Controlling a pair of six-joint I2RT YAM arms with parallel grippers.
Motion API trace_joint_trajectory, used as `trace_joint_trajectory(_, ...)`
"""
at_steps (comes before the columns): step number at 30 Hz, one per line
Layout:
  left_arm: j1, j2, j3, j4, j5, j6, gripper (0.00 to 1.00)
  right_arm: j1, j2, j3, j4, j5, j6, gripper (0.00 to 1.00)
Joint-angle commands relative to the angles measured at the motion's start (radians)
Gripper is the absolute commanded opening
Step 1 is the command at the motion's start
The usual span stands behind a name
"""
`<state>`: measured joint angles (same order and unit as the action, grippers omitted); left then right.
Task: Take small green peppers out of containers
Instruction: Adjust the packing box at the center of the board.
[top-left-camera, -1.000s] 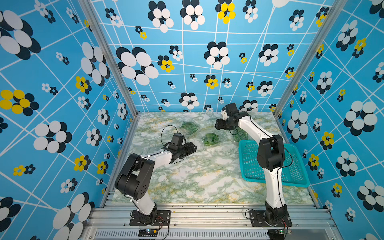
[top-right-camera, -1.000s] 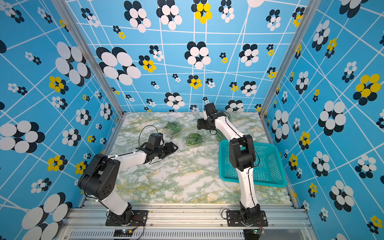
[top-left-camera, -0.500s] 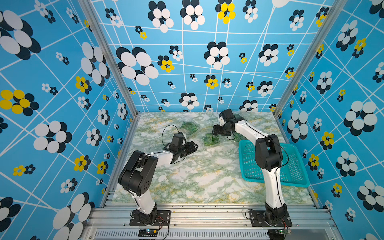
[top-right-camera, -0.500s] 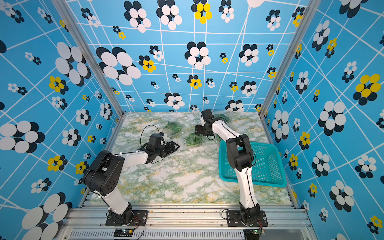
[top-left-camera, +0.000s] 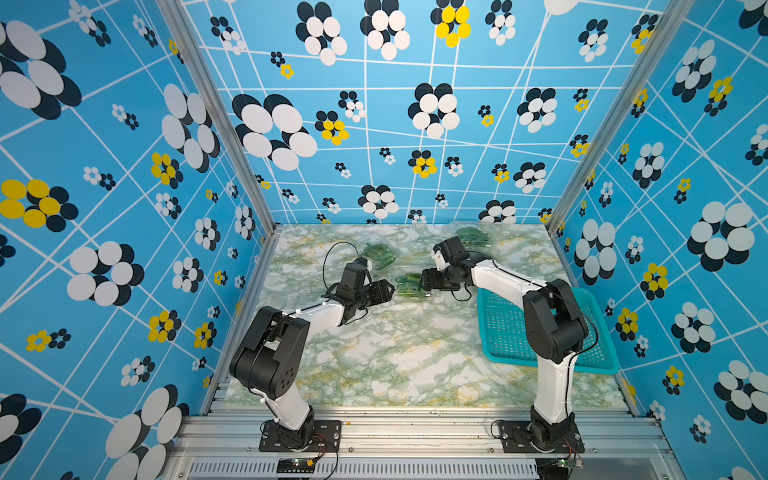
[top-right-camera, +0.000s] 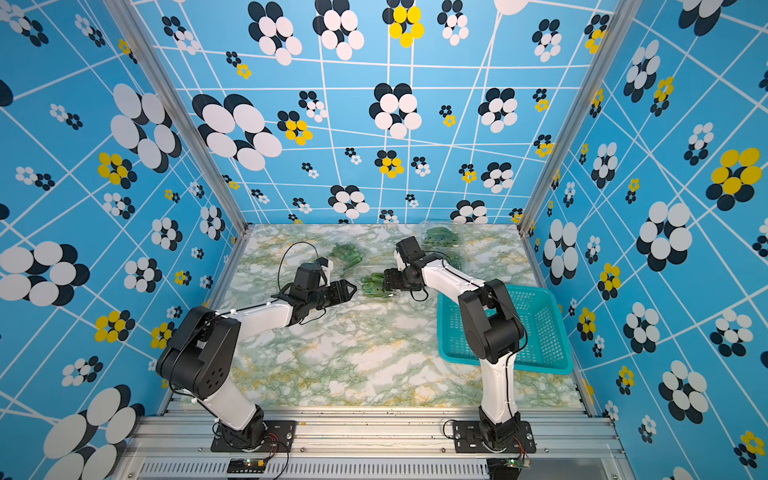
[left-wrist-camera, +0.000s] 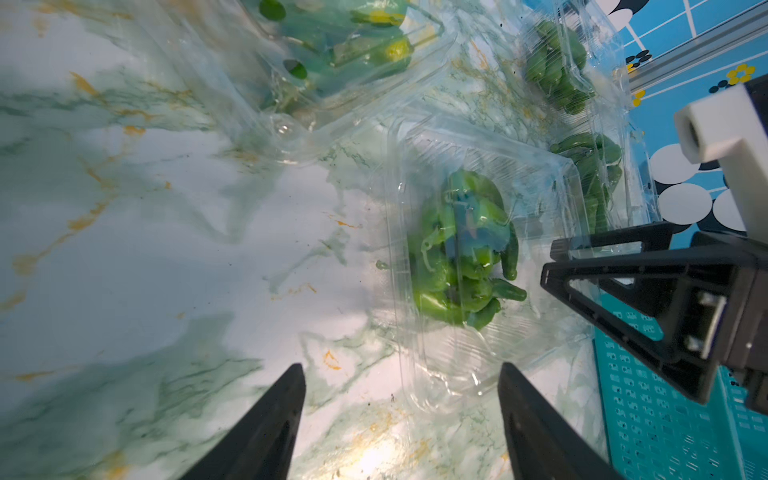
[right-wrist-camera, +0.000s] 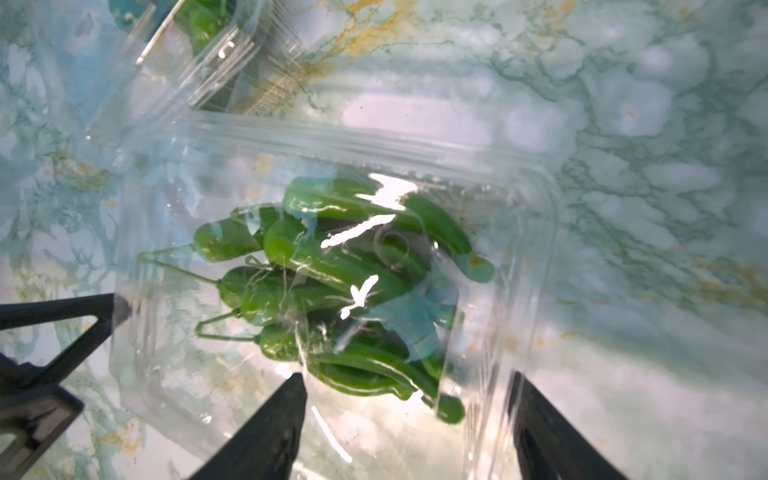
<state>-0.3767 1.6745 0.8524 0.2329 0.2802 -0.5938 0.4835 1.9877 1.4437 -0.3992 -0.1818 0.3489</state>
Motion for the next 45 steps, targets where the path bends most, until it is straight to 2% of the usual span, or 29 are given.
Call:
trace_joint_trajectory(1, 0.005, -0.021, 0.021, -0.008, -0.015, 0.088, 0.75, 0.056, -0.048, -0.067, -0.007, -0.003, 0.007, 0.78)
trace_joint_trajectory(6, -0.011, -0.045, 0.049, -0.020, -0.039, 0.203, 0.75, 0.083, -0.125, -0.116, -0.043, 0.053, -0.006, 0.79)
trace_joint_trajectory(9, -0.035, -0.060, 0.063, -0.002, -0.116, 0.280, 0.76, 0.083, -0.168, -0.153, -0.059, 0.071, -0.011, 0.80)
trace_joint_trajectory(14, -0.042, -0.042, -0.008, 0.142, -0.124, 0.247, 0.75, 0.083, -0.280, -0.205, -0.090, 0.148, -0.043, 0.84)
trace_joint_trajectory(16, -0.044, -0.054, -0.038, 0.155, -0.138, 0.240, 0.74, 0.083, -0.324, -0.227, -0.065, 0.177, -0.069, 0.85)
trace_joint_trajectory(18, -0.047, -0.080, -0.067, 0.148, -0.161, 0.232, 0.74, 0.076, -0.325, -0.208, -0.054, 0.154, -0.118, 0.86)
trace_joint_trajectory(23, -0.048, -0.165, -0.127, 0.069, -0.237, 0.212, 0.73, 0.067, -0.148, 0.039, -0.183, 0.068, -0.280, 0.84)
trace_joint_trajectory(26, -0.053, -0.173, -0.136, 0.057, -0.221, 0.215, 0.73, 0.067, -0.031, 0.189, -0.236, 0.040, -0.394, 0.84)
trace_joint_trajectory(34, -0.056, -0.063, -0.049, -0.039, -0.166, 0.223, 0.69, 0.067, 0.155, 0.419, -0.338, 0.072, -0.633, 0.83)
trace_joint_trajectory(37, -0.058, -0.046, -0.028, -0.071, -0.155, 0.230, 0.68, 0.064, 0.222, 0.494, -0.385, 0.044, -0.693, 0.83)
trace_joint_trajectory(42, -0.060, 0.036, 0.050, -0.126, -0.065, 0.224, 0.68, 0.061, 0.310, 0.619, -0.498, -0.047, -0.745, 0.82)
trace_joint_trajectory(45, -0.064, 0.118, 0.122, -0.180, -0.045, 0.219, 0.60, 0.058, 0.312, 0.620, -0.508, -0.061, -0.741, 0.80)
